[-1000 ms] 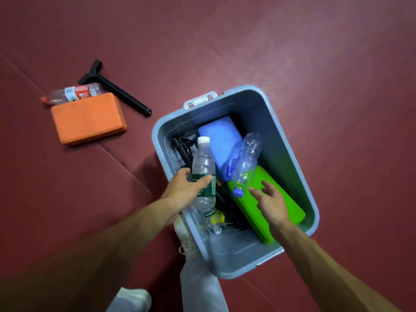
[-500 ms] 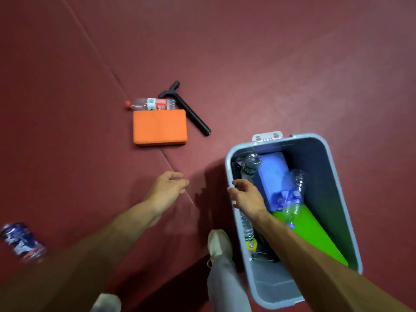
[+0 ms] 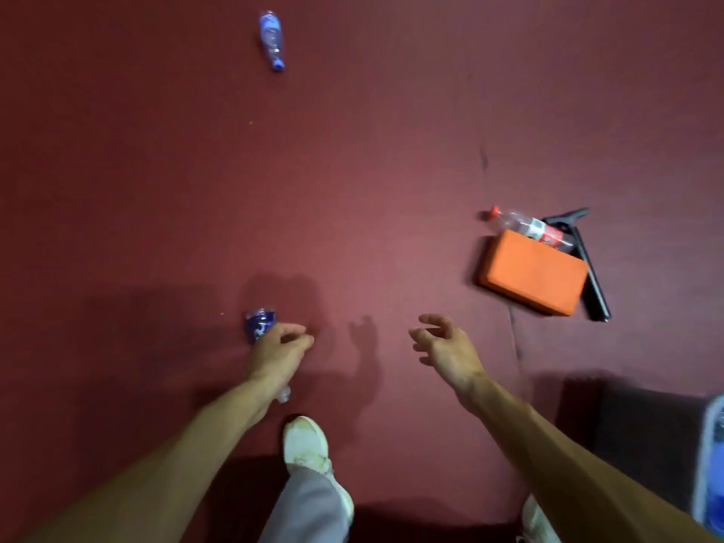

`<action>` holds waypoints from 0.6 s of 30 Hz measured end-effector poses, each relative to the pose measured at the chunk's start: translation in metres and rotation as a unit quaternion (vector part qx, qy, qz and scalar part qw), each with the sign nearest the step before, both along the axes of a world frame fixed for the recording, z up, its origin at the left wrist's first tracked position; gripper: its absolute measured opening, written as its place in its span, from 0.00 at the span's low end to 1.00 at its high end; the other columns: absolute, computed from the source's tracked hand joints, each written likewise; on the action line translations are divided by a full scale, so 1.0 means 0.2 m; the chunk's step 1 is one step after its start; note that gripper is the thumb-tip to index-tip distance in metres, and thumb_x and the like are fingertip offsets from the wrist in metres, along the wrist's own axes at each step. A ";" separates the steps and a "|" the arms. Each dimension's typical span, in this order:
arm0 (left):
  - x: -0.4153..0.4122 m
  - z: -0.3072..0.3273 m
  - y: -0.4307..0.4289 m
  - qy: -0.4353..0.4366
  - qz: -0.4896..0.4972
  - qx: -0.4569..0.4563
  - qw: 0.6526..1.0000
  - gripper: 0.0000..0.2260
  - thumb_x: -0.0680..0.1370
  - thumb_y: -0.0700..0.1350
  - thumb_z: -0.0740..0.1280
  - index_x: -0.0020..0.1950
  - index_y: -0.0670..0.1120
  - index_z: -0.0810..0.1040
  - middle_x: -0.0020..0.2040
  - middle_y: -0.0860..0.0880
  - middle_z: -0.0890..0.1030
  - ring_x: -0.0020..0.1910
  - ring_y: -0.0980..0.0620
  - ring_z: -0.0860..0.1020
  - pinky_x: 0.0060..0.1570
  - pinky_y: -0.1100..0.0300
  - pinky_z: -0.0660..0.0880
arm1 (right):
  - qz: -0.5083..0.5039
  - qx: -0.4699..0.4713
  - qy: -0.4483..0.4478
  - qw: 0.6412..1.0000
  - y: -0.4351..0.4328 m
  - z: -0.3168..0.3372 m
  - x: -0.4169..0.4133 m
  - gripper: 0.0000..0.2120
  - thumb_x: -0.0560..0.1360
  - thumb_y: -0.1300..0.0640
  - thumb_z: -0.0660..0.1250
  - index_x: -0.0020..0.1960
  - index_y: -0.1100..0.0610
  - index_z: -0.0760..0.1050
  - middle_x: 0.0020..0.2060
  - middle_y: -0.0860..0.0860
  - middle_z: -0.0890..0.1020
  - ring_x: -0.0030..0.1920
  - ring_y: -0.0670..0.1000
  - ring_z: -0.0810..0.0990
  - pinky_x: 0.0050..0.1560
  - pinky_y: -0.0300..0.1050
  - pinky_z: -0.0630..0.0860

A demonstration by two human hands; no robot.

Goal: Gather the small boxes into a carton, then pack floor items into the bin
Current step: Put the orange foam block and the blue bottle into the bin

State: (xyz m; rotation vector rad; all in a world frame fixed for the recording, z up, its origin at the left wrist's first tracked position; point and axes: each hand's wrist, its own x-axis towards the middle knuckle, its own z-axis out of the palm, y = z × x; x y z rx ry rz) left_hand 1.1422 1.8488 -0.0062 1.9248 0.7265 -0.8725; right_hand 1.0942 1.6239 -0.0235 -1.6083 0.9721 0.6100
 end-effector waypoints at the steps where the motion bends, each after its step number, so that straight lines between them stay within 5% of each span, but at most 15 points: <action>1: 0.03 -0.02 0.12 0.005 0.019 0.006 1.000 0.08 0.72 0.43 0.70 0.49 0.48 0.78 0.47 0.45 0.81 0.37 0.45 0.80 0.40 0.58 0.76 | 0.011 0.004 -0.001 1.000 0.11 -0.02 0.07 0.17 0.75 0.57 0.67 0.63 0.57 0.72 0.43 0.48 0.80 0.51 0.58 0.81 0.59 0.58 0.76; 7: 0.09 -0.35 0.55 0.023 0.088 0.062 0.994 0.02 0.74 0.44 0.69 0.44 0.50 0.77 0.48 0.47 0.81 0.49 0.47 0.79 0.49 0.59 0.71 | 0.064 0.026 0.003 0.998 0.58 -0.29 0.32 0.16 0.75 0.57 0.67 0.62 0.56 0.72 0.45 0.49 0.80 0.49 0.55 0.80 0.59 0.56 0.76; 12: 0.07 -0.84 0.60 0.043 0.108 0.101 0.988 0.19 0.74 0.44 0.70 0.63 0.40 0.74 0.59 0.43 0.79 0.57 0.46 0.77 0.49 0.63 0.66 | 0.141 0.038 0.029 0.989 0.75 -0.74 0.30 0.17 0.75 0.55 0.67 0.63 0.55 0.72 0.51 0.52 0.81 0.53 0.55 0.80 0.61 0.56 0.75; 18: -0.09 -1.41 0.51 0.070 0.085 0.161 0.981 0.36 0.71 0.49 0.73 0.72 0.38 0.62 0.70 0.39 0.68 0.68 0.41 0.69 0.64 0.54 0.66 | 0.185 0.019 0.046 0.981 0.63 -1.23 0.19 0.13 0.75 0.56 0.67 0.59 0.52 0.73 0.48 0.52 0.82 0.49 0.57 0.82 0.57 0.59 0.77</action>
